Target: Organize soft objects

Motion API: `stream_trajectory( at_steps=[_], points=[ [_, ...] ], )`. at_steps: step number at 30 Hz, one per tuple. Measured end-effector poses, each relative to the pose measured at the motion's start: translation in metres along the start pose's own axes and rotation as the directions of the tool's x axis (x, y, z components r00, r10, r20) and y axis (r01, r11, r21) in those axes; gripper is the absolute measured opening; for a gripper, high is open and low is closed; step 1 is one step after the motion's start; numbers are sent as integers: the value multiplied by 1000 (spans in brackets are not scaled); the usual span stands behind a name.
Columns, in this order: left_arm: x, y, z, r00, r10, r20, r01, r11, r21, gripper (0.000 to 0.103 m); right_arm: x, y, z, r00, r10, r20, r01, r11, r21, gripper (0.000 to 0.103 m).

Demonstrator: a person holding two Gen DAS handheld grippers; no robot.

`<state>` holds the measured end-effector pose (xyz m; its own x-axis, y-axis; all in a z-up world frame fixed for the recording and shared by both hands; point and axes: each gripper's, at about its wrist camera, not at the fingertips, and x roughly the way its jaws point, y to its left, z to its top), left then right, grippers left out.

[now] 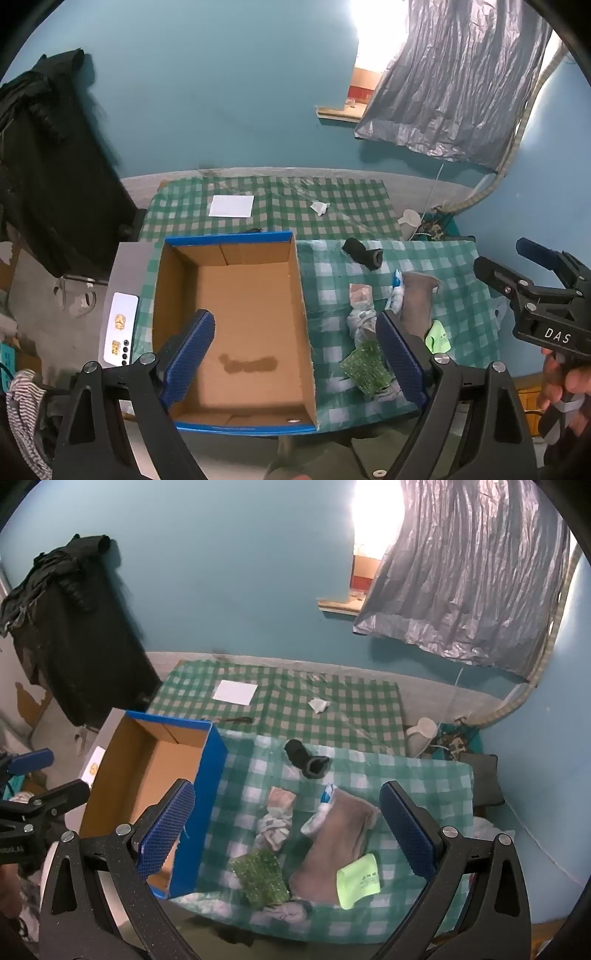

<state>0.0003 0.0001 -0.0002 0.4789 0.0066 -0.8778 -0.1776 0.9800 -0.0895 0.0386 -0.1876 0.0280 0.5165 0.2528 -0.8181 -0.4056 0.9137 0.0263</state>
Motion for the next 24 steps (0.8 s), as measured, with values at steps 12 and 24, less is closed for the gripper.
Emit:
stream_trajectory(
  at_steps=[12,24],
  points=[
    [0,-7,-1,1000,-22,2,22,1000,-22,90,0,-1,2,1000,-6,2,6,1000,-2,100],
    [1,-7,-6,999,-37,-6,37,999,-21,89,-3,-10,1,1000,5,-2,-5,1000,9,100]
  ],
)
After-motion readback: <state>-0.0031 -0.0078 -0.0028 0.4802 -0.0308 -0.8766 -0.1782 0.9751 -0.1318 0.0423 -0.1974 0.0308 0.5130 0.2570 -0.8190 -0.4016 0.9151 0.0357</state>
